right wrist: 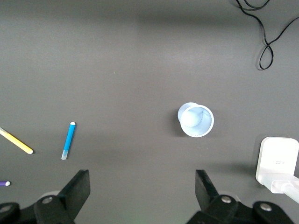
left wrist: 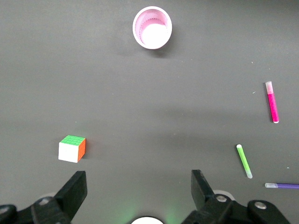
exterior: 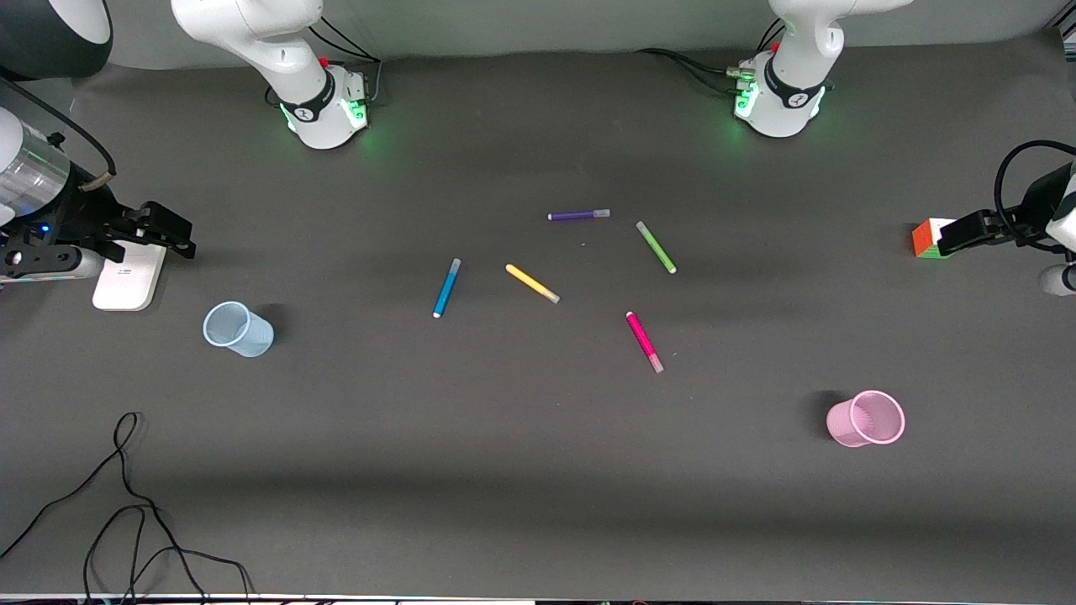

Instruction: Place pink and blue markers in matching cups

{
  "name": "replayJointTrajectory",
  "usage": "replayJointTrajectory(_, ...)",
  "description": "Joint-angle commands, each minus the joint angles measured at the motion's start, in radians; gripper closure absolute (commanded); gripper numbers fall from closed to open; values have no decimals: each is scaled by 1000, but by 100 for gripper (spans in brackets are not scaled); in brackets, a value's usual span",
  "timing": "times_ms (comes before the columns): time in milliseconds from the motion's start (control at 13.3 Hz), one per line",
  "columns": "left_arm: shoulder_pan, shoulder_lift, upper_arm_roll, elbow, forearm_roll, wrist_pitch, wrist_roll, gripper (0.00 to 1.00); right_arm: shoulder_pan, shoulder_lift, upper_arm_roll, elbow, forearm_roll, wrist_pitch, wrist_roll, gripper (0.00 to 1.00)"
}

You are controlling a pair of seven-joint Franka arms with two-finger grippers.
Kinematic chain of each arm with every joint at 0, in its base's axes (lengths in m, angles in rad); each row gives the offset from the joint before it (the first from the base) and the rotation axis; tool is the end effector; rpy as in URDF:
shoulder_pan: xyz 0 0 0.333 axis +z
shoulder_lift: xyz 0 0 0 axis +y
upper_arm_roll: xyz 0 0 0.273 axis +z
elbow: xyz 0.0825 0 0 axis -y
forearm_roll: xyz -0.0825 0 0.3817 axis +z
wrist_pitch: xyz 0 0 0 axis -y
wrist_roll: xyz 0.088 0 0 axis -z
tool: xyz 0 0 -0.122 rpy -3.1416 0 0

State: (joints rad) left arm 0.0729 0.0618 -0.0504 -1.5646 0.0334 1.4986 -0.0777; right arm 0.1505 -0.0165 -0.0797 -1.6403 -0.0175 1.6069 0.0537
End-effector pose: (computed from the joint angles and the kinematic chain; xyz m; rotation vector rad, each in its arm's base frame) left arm 0.5564 0.0175 0.5294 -3.0976 -0.1556 0.1970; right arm 0.5482 0.0365 0.5460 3.1242 0.0280 -0.0249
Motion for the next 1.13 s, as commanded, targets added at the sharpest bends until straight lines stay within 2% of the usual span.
replayJointTrajectory(0, -5, -19, 0, -12, 6, -3, -4, 1, -3, -5, 0, 2, 11, -7, -21, 0)
replayJointTrajectory(377, -5, -19, -2, -12, 6, -3, -4, 1, 4, 62, 12, 14, 13, -9, -2, 0)
replayJointTrajectory(678, -13, 9, -2, -9, 11, -3, -2, 0, 4, 205, 144, 31, 22, -12, 190, 0)
replayJointTrajectory(829, -15, 27, -9, -6, 11, 3, 1, 1, 4, 294, 181, 31, 101, -10, 308, 0)
replayJointTrajectory(1055, -48, 76, -25, -5, 11, 12, -2, 1, 14, 439, 184, 46, 259, -2, 376, 0)
